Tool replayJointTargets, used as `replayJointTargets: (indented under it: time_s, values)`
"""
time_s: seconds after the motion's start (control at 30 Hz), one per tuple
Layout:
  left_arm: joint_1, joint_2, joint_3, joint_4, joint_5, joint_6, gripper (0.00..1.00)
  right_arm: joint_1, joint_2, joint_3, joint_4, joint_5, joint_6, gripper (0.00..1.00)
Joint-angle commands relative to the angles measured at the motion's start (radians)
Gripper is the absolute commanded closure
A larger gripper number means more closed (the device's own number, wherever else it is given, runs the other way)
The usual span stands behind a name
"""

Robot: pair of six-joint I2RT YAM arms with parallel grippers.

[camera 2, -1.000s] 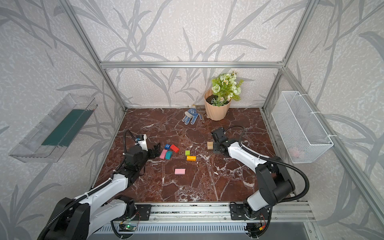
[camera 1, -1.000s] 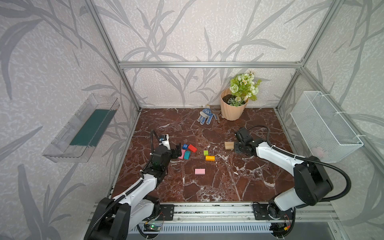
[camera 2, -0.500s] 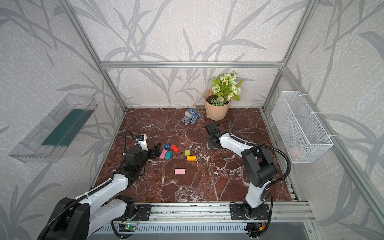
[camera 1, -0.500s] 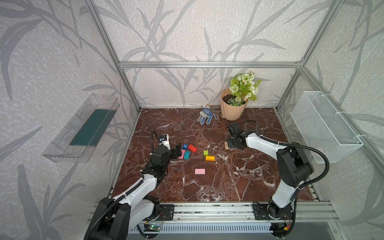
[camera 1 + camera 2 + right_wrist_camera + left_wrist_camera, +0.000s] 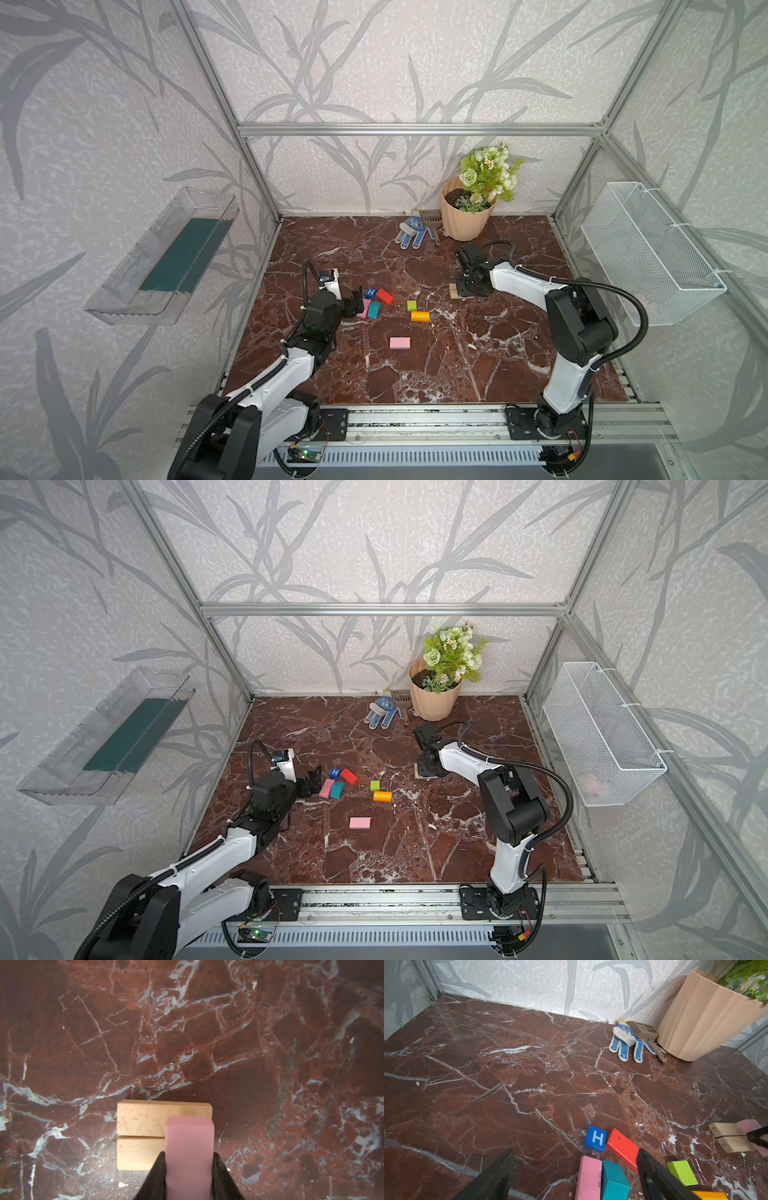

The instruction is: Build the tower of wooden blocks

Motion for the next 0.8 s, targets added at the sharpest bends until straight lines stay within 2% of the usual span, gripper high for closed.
replayJointTargets:
  time_s: [0.0, 0.33, 0.77]
  values:
    - [-0.004, 0.003, 0.008, 0.009, -0.016, 0.016, 0.08, -0.004, 0.017, 0.028, -0.017, -0.020, -0.015, 0.82]
    - [-0.006, 0.006, 0.010, 0.010, -0.011, 0.019, 0.08, -0.010, 0.041, 0.045, -0.017, -0.023, -0.013, 0.81]
    - [-0.016, 0.011, 0.008, 0.023, 0.023, 0.035, 0.08, -0.024, 0.043, 0.048, -0.010, -0.030, -0.006, 0.73]
